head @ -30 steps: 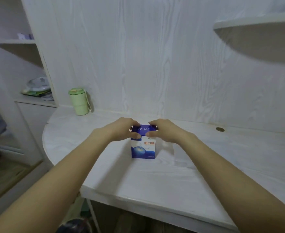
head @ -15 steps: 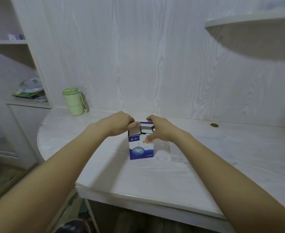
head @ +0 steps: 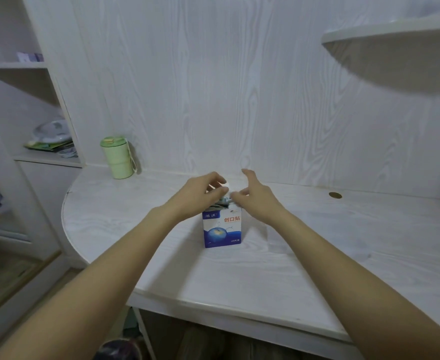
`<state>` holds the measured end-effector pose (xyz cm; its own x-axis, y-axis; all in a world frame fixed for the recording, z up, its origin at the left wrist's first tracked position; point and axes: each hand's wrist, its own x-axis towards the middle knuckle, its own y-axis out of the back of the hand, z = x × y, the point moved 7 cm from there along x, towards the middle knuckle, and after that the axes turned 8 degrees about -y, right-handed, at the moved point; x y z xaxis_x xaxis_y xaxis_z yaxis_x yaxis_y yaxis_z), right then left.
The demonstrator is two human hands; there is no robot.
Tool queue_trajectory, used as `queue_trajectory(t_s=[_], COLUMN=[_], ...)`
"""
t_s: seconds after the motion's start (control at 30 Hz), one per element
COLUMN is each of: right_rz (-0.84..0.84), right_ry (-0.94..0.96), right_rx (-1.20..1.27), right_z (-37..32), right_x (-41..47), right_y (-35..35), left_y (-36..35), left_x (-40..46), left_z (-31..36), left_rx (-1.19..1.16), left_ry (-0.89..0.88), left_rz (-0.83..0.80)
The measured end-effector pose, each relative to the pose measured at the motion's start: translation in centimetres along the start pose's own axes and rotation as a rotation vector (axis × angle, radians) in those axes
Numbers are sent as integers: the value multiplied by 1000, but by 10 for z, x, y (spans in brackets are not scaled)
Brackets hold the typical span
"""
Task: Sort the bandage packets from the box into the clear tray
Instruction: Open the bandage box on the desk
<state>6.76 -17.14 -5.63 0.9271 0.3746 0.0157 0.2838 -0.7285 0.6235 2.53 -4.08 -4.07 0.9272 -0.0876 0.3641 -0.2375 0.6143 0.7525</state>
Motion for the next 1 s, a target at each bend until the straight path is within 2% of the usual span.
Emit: queue_trajectory(t_s=[0.07, 0.13, 0.23, 0.3, 0.4, 0.5, 0.57, 0.6, 0.77, 0.87, 0.93, 1.0], right_rz=[109, 147, 108, 90, 48, 27, 26, 37, 64, 120, 121, 131], right_ry=[25, 50, 40, 19, -12, -92, -117, -133, -155, -142, -123, -106], right_rx=[31, 27, -166, -268, -221, -41, 58, 76, 94, 108, 163, 127], right_z=[-2, -3, 1, 6, 9, 14, 13, 11, 9, 21, 34, 52], right_x=[-2, -3, -5, -6, -9, -10, -10, -11, -20, -30, -38, -48], right_y=[9, 15, 11, 8, 1, -9, -18, -22, -19, 9, 29, 53], left_y=[-2, 5, 16, 21, 14, -6, -16, -18, -12, 0, 0, -9], left_x=[-4, -6, -12, -19, -29, -36, -40, -41, -40, -36, -33, -33], left_z=[-3, -1, -4, -8, -19, -31, -32, -30, -17, 0, 26, 62], left_rx=[16, 67, 72, 159, 234, -36, -252, -274, -105, 297, 496, 487], left_ry=[26, -2, -3, 25, 86, 200, 273, 293, 312, 287, 171, -42], left_rz=[-31, 35, 184, 244, 169, 73, 98, 103, 162, 213, 260, 325])
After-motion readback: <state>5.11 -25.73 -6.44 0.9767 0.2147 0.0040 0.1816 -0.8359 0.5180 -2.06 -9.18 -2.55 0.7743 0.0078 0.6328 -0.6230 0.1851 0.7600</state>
